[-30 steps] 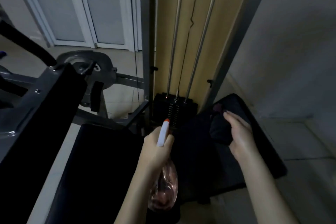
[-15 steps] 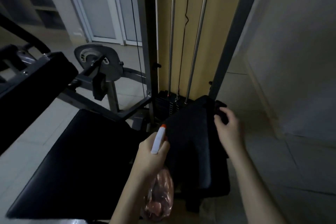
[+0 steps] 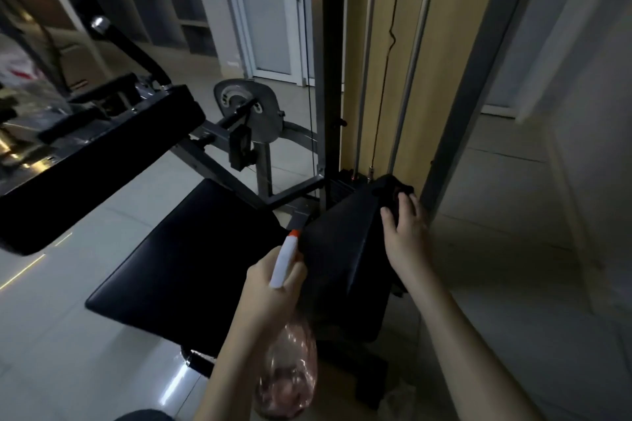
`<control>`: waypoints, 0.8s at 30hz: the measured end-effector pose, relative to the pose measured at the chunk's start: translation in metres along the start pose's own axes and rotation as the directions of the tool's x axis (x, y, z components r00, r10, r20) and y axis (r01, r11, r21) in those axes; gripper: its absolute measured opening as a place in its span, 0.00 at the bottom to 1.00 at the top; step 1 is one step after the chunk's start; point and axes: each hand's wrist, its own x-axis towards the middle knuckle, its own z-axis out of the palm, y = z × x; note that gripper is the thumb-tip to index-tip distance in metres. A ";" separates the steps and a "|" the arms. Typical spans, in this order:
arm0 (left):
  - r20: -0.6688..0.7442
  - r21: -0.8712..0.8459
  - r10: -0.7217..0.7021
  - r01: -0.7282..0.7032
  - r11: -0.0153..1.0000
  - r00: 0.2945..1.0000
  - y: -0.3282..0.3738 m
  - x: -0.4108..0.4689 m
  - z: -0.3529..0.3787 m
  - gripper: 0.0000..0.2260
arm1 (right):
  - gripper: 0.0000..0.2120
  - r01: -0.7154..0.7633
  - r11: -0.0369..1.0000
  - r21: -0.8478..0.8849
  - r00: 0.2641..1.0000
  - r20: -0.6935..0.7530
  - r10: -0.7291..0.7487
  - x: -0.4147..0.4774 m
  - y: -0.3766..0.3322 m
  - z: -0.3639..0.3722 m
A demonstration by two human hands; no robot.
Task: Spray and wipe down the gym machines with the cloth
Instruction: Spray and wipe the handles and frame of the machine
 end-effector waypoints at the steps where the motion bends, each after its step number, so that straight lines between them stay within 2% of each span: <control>1: -0.009 -0.005 0.004 -0.004 1.000 1.000 0.001 -0.007 0.001 0.16 | 0.26 0.028 0.999 -0.029 1.000 0.002 -0.028 0.001 0.000 0.000; 7: -0.089 -0.037 -0.055 0.051 0.998 0.995 0.004 -0.058 0.010 0.14 | 0.24 0.088 0.992 -0.093 0.996 0.034 -0.085 0.003 -0.002 -0.005; 13: -0.078 -0.044 -0.169 0.166 0.985 0.983 0.013 -0.090 0.045 0.12 | 0.24 0.162 0.979 -0.125 0.987 0.031 -0.159 0.011 0.004 -0.003; 18: -0.265 0.001 -0.206 0.214 0.977 0.942 0.019 -0.093 0.064 0.13 | 0.22 0.323 0.940 -0.109 0.946 0.041 -0.320 0.023 0.016 -0.001; 22: -0.485 0.209 -0.171 0.304 0.930 0.858 0.023 -0.099 0.092 0.14 | 0.21 0.593 0.802 -0.074 0.804 0.106 -0.585 0.042 0.026 -0.008; 24: -0.546 0.178 -0.204 0.350 0.920 0.813 0.027 -0.105 0.114 0.12 | 0.20 0.667 0.744 -0.043 0.739 0.165 -0.653 0.054 0.033 -0.012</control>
